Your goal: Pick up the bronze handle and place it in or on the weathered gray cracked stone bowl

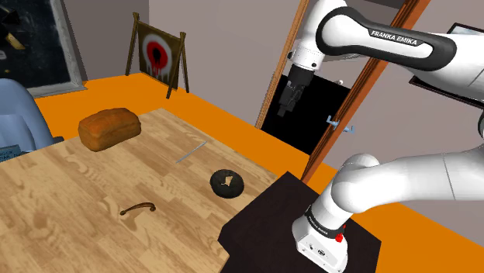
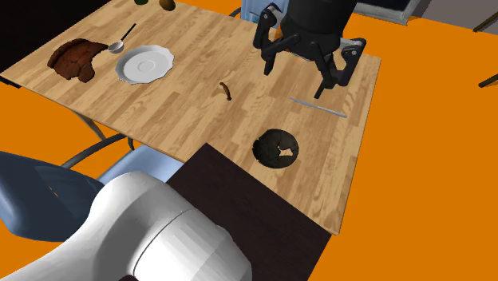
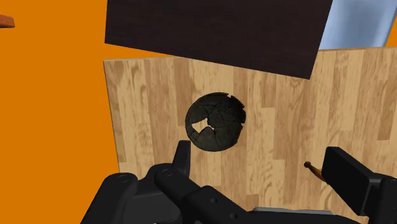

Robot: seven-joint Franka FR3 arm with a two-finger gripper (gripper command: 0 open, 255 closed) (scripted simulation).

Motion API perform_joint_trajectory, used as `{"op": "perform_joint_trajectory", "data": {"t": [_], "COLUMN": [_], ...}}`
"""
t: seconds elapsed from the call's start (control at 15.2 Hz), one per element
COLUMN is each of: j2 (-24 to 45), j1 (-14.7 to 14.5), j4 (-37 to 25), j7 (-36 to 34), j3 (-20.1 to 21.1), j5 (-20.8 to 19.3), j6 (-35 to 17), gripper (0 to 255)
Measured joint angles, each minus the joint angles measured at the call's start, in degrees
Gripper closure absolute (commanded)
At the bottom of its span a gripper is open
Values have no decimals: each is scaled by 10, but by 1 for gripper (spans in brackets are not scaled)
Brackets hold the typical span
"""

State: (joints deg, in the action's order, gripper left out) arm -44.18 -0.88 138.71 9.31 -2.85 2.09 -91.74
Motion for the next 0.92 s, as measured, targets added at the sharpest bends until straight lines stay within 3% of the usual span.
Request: {"op": "perform_joint_trajectory", "data": {"t": [0.26, 0.92], "j2": [9, 113], "j1": [-9, -50], "j4": [22, 88], "j7": [-13, -77], "j3": [18, 109], "j5": [9, 39], "j6": [-37, -232], "gripper": [0, 0]}}
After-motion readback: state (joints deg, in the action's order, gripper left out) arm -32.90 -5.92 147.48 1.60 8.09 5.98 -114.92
